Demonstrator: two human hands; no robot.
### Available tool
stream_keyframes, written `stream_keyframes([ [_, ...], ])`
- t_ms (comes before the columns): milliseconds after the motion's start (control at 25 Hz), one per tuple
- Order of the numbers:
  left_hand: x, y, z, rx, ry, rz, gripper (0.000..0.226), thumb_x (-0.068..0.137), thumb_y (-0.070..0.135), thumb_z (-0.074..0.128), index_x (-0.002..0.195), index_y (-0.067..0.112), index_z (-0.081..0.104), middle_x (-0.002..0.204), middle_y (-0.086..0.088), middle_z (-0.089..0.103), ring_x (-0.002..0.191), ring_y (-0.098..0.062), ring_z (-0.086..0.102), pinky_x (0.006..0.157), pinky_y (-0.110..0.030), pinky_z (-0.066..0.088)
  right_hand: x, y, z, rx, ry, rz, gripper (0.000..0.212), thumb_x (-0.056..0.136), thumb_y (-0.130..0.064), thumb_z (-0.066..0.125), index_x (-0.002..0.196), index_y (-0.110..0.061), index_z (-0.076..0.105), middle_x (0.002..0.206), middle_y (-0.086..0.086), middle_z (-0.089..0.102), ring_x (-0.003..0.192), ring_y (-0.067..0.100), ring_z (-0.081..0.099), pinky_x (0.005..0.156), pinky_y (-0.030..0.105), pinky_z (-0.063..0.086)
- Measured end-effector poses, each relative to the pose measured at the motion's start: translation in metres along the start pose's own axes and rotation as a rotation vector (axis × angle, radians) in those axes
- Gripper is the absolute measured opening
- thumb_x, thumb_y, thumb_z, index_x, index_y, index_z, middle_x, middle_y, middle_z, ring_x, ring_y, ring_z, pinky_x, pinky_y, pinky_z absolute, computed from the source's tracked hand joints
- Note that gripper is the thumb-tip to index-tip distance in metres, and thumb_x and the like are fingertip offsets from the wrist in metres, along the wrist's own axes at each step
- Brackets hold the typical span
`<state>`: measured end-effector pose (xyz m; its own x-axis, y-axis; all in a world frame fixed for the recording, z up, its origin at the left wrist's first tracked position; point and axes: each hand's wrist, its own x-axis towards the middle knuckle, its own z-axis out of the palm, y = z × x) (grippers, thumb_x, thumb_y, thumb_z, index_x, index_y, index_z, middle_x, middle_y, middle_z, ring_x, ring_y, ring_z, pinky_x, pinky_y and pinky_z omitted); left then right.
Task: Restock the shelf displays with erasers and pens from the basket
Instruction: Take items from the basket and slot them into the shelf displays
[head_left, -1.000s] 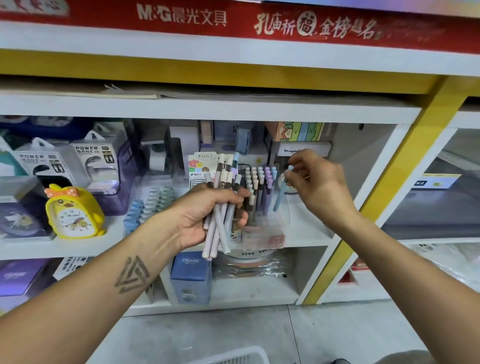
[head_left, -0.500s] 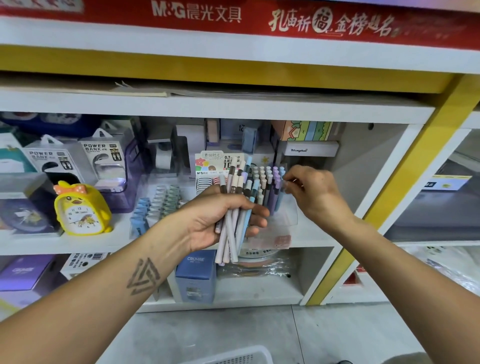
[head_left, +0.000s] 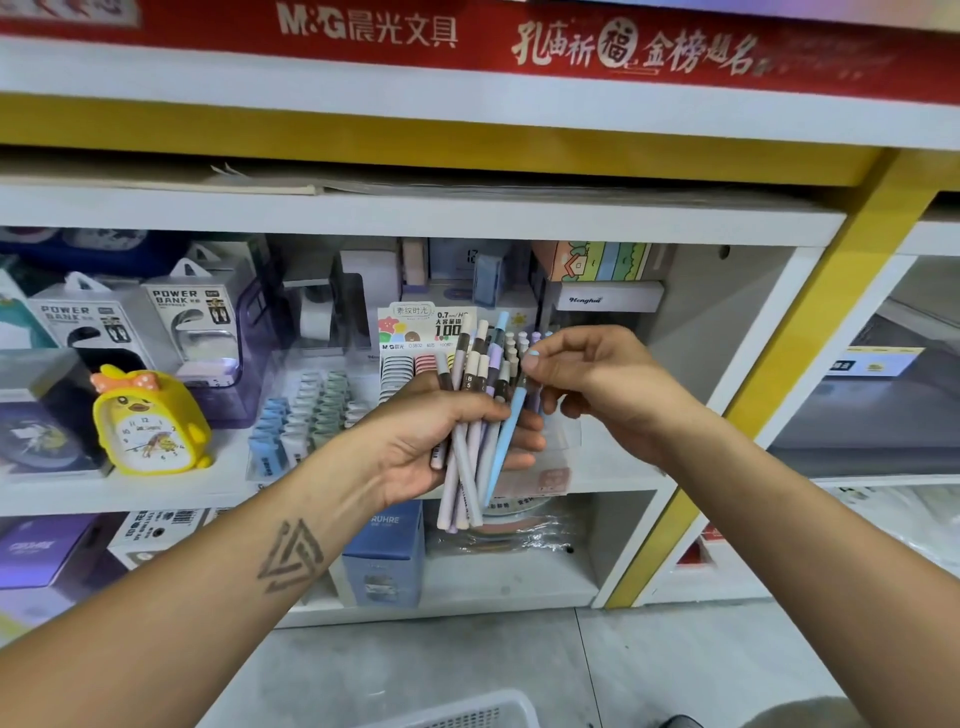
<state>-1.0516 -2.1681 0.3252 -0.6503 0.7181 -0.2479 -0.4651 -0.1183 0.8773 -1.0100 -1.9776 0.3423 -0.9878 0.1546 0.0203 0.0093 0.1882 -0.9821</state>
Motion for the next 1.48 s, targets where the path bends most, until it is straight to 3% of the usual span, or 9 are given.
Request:
stream_keyframes([
  [120, 0.0, 0.002, -0.002, -0.064, 0.021, -0.023, 0.025, 0.086, -0.01, 0.056, 0.111, -0.014, 0.06, 0.106, -0.036, 0.066, 0.094, -0.045, 0.069, 0.07, -0.046, 0.06, 0.003, -0.004, -0.014, 0.215, 0.211, -0.05, 0.005, 0.092, -0.002, 0.067, 0.094, 0.002, 0.068, 0.072, 0.015, 0.069, 0.053, 0.019, 0.061, 0.051, 0.025, 0.051],
  [280, 0.0, 0.003, -0.007, -0.047, 0.078, -0.034, 0.022, 0.086, -0.011, 0.057, 0.108, -0.013, 0.061, 0.099, -0.034, 0.068, 0.081, -0.039, 0.072, 0.063, -0.039, 0.061, 0.01, 0.0, -0.033, -0.105, 0.458, -0.242, 0.011, 0.094, -0.005, 0.066, 0.102, -0.01, 0.062, 0.072, 0.01, 0.07, 0.058, 0.019, 0.066, 0.061, 0.033, 0.059],
  [440, 0.0, 0.002, -0.006, -0.039, 0.127, -0.06, 0.022, 0.086, -0.009, 0.059, 0.106, -0.013, 0.065, 0.083, -0.024, 0.068, 0.068, -0.031, 0.07, 0.057, -0.034, 0.059, 0.007, 0.019, -0.028, -0.544, 0.356, -0.311, 0.017, 0.097, -0.014, 0.063, 0.1, -0.026, 0.052, 0.085, 0.002, 0.07, 0.07, 0.007, 0.07, 0.071, 0.035, 0.061],
  [640, 0.0, 0.002, -0.005, 0.008, 0.139, -0.051, 0.035, 0.083, -0.009, 0.063, 0.116, -0.019, 0.058, 0.084, -0.026, 0.066, 0.068, -0.032, 0.07, 0.057, -0.034, 0.058, 0.008, 0.034, -0.024, -0.666, 0.254, -0.357, 0.019, 0.099, -0.02, 0.06, 0.095, -0.032, 0.046, 0.092, 0.0, 0.067, 0.075, 0.001, 0.069, 0.072, 0.039, 0.061],
  [840, -0.002, 0.001, -0.009, 0.053, 0.096, -0.05, 0.025, 0.082, -0.008, 0.065, 0.105, -0.02, 0.063, 0.09, -0.032, 0.067, 0.071, -0.033, 0.069, 0.061, -0.035, 0.06, 0.012, 0.039, -0.026, -0.758, 0.279, -0.402, 0.021, 0.098, -0.017, 0.058, 0.092, -0.031, 0.044, 0.083, -0.002, 0.067, 0.076, 0.01, 0.069, 0.067, 0.045, 0.06],
  [1040, -0.001, 0.0, -0.011, 0.068, 0.049, -0.043, 0.018, 0.083, -0.007, 0.064, 0.098, -0.015, 0.069, 0.095, -0.029, 0.07, 0.074, -0.031, 0.071, 0.063, -0.034, 0.059, 0.017, 0.044, -0.029, -0.721, 0.338, -0.39, 0.025, 0.099, -0.013, 0.058, 0.092, -0.032, 0.044, 0.083, -0.008, 0.066, 0.075, -0.009, 0.067, 0.059, 0.019, 0.053],
  [1080, 0.0, 0.0, -0.011, 0.075, 0.041, -0.041, 0.015, 0.083, -0.007, 0.063, 0.095, -0.013, 0.071, 0.095, -0.029, 0.07, 0.075, -0.03, 0.071, 0.062, -0.033, 0.059, 0.017, 0.045, -0.029, -0.724, 0.336, -0.395, 0.025, 0.099, -0.013, 0.059, 0.091, -0.032, 0.044, 0.082, -0.007, 0.066, 0.075, -0.009, 0.066, 0.059, 0.021, 0.054],
  [1240, 0.001, 0.0, -0.01, 0.088, 0.02, -0.042, 0.013, 0.085, -0.008, 0.062, 0.086, -0.008, 0.074, 0.097, -0.029, 0.071, 0.075, -0.03, 0.072, 0.062, -0.033, 0.06, 0.014, 0.041, -0.026, -0.787, 0.258, -0.491, 0.017, 0.097, -0.016, 0.061, 0.091, -0.023, 0.046, 0.077, -0.001, 0.065, 0.072, 0.006, 0.066, 0.062, 0.039, 0.057],
  [1480, 0.0, 0.0, -0.01, 0.081, 0.006, -0.038, 0.012, 0.085, -0.008, 0.062, 0.088, -0.009, 0.073, 0.097, -0.03, 0.07, 0.075, -0.03, 0.072, 0.061, -0.033, 0.059, 0.01, 0.041, -0.024, -0.889, 0.208, -0.501, 0.016, 0.097, -0.014, 0.06, 0.09, -0.022, 0.047, 0.075, -0.002, 0.064, 0.072, 0.013, 0.065, 0.06, 0.04, 0.054],
])
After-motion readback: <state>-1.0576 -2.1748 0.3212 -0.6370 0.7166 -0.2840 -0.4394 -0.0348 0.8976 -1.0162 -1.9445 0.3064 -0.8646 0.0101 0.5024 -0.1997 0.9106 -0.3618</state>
